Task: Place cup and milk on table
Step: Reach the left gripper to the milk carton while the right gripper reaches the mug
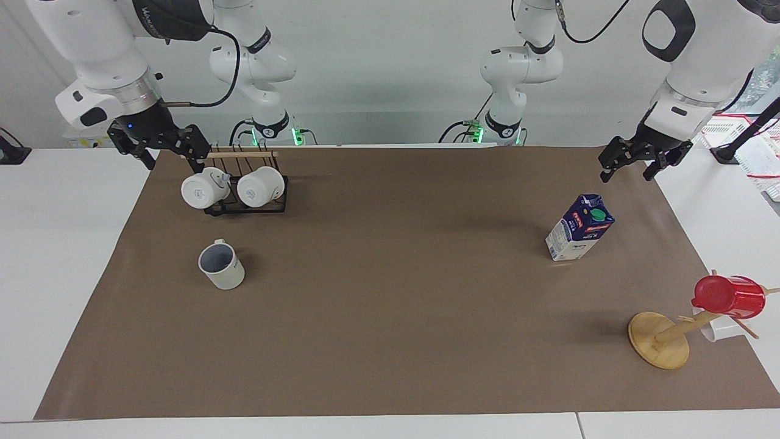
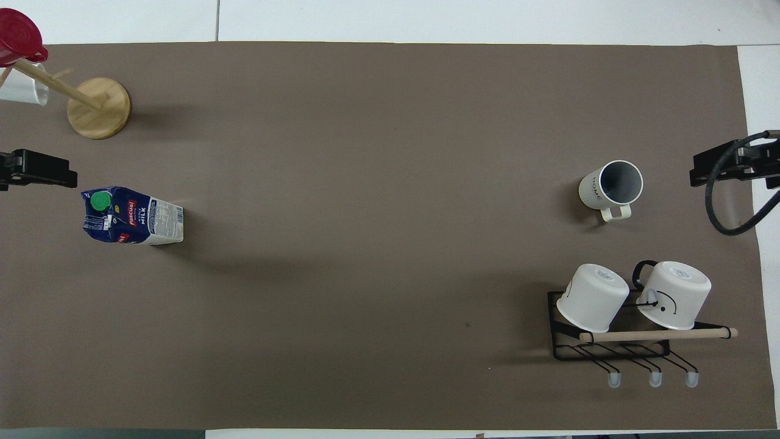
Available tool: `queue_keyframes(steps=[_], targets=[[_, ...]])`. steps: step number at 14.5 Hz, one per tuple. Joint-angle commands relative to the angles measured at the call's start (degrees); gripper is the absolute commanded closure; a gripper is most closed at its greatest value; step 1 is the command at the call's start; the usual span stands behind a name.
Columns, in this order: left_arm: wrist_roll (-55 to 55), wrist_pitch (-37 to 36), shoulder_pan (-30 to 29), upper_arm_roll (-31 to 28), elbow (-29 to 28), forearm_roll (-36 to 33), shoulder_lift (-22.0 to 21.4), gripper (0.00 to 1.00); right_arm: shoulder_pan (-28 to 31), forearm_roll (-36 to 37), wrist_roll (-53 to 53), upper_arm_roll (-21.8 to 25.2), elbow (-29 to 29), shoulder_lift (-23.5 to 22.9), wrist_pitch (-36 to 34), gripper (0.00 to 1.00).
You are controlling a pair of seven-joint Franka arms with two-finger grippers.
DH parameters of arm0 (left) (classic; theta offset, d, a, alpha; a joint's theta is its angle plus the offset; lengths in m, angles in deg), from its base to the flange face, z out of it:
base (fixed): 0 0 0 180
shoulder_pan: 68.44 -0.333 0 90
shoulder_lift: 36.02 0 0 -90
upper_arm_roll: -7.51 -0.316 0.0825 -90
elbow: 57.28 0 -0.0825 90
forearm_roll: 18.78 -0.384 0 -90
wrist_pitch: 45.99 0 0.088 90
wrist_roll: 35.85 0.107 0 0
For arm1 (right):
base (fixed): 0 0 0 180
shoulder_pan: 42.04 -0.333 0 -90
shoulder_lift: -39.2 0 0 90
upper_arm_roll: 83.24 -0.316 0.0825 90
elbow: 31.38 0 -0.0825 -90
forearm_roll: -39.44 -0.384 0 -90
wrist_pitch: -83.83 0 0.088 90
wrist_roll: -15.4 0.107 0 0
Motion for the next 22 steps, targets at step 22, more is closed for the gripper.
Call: queue_keyframes(steps=[22], targets=[[0.9, 1.8, -0.2, -0.2, -2.9, 0.9, -1.8, 0.0, 2.1, -4.1, -21.5, -0.3, 9.6, -4.5, 19.7, 0.0]])
